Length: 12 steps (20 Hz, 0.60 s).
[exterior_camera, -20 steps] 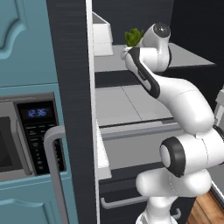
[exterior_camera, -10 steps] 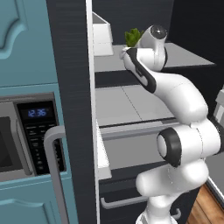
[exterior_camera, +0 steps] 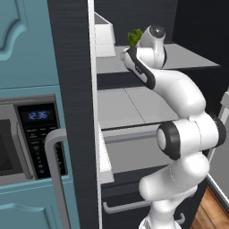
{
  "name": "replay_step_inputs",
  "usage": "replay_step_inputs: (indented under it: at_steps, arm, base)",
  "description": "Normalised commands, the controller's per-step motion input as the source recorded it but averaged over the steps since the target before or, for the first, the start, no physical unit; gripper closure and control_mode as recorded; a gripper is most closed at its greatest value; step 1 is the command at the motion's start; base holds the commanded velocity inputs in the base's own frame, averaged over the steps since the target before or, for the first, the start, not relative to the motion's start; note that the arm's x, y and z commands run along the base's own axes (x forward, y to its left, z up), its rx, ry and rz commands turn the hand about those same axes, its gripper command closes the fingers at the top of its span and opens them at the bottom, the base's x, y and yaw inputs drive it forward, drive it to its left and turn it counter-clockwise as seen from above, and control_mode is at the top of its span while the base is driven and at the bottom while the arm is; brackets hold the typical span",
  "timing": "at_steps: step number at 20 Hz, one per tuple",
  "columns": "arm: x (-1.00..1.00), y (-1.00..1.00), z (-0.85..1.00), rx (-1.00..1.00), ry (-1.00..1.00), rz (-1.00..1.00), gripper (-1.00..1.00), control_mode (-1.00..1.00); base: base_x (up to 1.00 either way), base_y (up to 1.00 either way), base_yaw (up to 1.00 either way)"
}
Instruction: Take the lemon wedge from the fridge and place it on the plate with fish on the dining counter.
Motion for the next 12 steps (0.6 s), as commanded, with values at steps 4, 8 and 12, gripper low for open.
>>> replay_step_inputs:
  at_steps: [4, 8, 12]
  arm:
    - [0.0, 0.05, -0.04, 0.0, 0.0, 0.0, -1.0, -1.0]
    - [0.02, 0.01, 0.05, 0.01, 0.0, 0.0, -1.0, -1.0]
    - [-0.14, 0.0, 0.15, 0.0, -0.05, 0.0, -1.0, -1.0]
  base:
    - [0.0, 0.0, 0.0]
    - [0.0, 0.0, 0.0]
    - [0.0, 0.0, 0.0]
